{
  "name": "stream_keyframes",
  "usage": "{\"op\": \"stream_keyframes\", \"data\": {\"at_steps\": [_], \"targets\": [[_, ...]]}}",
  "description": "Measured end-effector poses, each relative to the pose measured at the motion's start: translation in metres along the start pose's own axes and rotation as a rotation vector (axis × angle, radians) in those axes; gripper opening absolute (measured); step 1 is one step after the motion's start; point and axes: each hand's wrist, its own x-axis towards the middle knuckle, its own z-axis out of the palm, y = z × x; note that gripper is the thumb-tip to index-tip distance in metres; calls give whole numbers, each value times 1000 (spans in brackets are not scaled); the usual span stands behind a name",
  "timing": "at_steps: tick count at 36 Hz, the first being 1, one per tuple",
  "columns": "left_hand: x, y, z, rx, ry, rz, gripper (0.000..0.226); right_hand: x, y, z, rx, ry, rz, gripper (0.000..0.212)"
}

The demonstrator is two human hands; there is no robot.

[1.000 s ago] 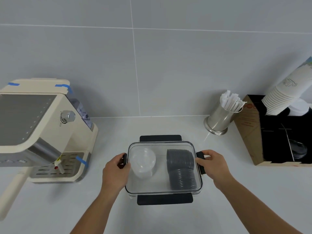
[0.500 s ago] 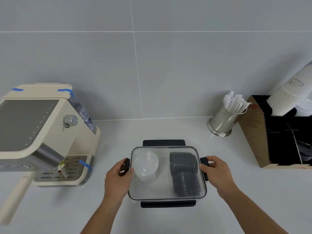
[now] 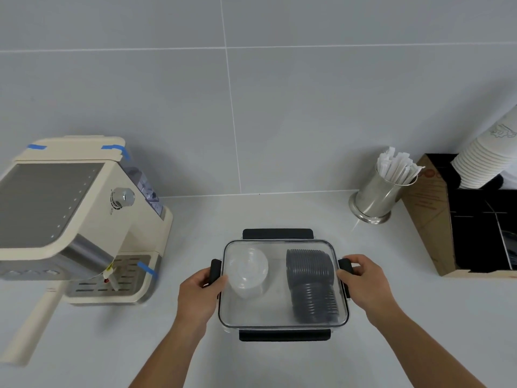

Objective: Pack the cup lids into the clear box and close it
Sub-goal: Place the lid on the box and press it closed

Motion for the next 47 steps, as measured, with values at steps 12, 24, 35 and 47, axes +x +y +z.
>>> {"op": "stream_keyframes", "data": {"at_steps": [12, 24, 35, 47], "targets": [[1, -4, 1, 72, -1, 38, 31, 8, 7, 2, -26, -36, -4, 19], [-6, -28, 7, 663, 52, 475, 54, -17, 18, 18, -280, 101, -273, 49], [-12, -20, 19, 627, -14, 287, 55, -12, 19, 30, -542, 95, -256, 47], [-5, -14, 43, 543, 181, 173, 41, -19, 10, 36, -323, 108, -165, 43]]}}
